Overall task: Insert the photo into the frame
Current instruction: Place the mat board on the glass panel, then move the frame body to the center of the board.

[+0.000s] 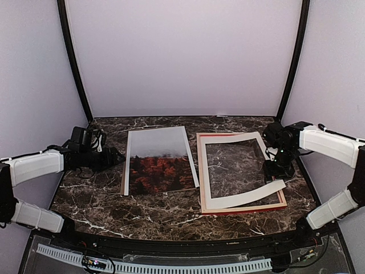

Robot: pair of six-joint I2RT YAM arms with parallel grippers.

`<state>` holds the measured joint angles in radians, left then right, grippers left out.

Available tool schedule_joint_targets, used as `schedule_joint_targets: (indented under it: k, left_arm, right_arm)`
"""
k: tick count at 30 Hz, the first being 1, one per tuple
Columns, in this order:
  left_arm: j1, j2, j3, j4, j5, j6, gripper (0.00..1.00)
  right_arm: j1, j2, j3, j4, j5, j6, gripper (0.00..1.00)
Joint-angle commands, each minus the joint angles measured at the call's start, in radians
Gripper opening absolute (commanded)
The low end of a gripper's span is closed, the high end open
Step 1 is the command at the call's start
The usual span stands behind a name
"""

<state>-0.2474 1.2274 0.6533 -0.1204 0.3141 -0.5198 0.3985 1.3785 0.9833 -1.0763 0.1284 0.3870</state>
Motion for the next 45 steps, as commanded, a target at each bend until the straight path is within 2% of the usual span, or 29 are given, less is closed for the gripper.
schedule_joint_targets:
  k: [1, 7, 12, 26, 31, 35, 45]
  left_arm:
    - [-0.009, 0.005, 0.027, 0.007, -0.004, 0.009, 0.78]
    - [-0.01, 0.016, 0.032, 0.004, 0.006, 0.009, 0.79]
    - [-0.01, 0.016, 0.034, -0.001, 0.007, 0.014, 0.8]
    - [-0.01, 0.016, 0.046, -0.024, 0.011, 0.047, 0.83]
    - [-0.01, 0.037, 0.055, -0.026, -0.002, 0.062, 0.84]
    - [-0.01, 0.065, 0.069, -0.024, -0.012, 0.075, 0.84]
    - [-0.01, 0.162, 0.107, -0.004, -0.015, 0.093, 0.83]
  right_arm:
    - [0.003, -0.003, 0.028, 0.009, 0.078, 0.023, 0.65]
    - [0.0, 0.001, 0.049, 0.032, 0.115, 0.026, 0.75]
    - [-0.022, 0.015, 0.026, 0.095, 0.121, 0.012, 0.78]
    - [-0.193, 0.167, 0.056, 0.354, 0.071, -0.052, 0.74]
    - [-0.235, 0.192, 0.06, 0.446, 0.02, -0.073, 0.67]
    - [-0.209, 0.16, 0.056, 0.521, -0.078, -0.076, 0.65]
    - [0.039, 0.194, 0.131, 0.654, -0.186, -0.027, 0.69]
